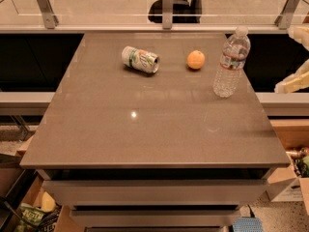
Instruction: Pick water bottle
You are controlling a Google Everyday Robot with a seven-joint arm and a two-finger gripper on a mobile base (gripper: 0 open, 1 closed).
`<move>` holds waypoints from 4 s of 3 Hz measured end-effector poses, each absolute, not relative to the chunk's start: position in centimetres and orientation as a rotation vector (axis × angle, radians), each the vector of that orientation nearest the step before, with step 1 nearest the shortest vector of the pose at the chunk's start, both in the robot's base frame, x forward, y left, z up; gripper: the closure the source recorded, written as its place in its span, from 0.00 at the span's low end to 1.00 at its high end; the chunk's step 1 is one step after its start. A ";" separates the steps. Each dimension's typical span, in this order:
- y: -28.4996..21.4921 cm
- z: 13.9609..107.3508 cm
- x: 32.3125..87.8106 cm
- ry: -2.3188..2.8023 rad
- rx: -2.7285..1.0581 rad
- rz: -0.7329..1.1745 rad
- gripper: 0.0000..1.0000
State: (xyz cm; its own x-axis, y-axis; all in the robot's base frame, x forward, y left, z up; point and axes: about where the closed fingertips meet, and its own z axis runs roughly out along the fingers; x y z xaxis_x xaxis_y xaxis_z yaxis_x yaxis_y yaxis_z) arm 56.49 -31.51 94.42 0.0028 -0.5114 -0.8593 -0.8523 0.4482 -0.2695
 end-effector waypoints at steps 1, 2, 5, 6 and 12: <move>-31.0 93.6 56.9 1.645 -1.178 0.479 0.00; -29.8 93.2 57.9 1.617 -1.166 0.538 0.00; -25.8 93.0 60.0 1.528 -1.147 0.652 0.00; -25.1 91.9 60.4 1.518 -1.149 0.697 0.00; -19.9 89.2 60.9 1.401 -1.154 0.913 0.41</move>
Offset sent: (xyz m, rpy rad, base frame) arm 0.0243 0.0256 -0.0156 0.1586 0.0404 0.0742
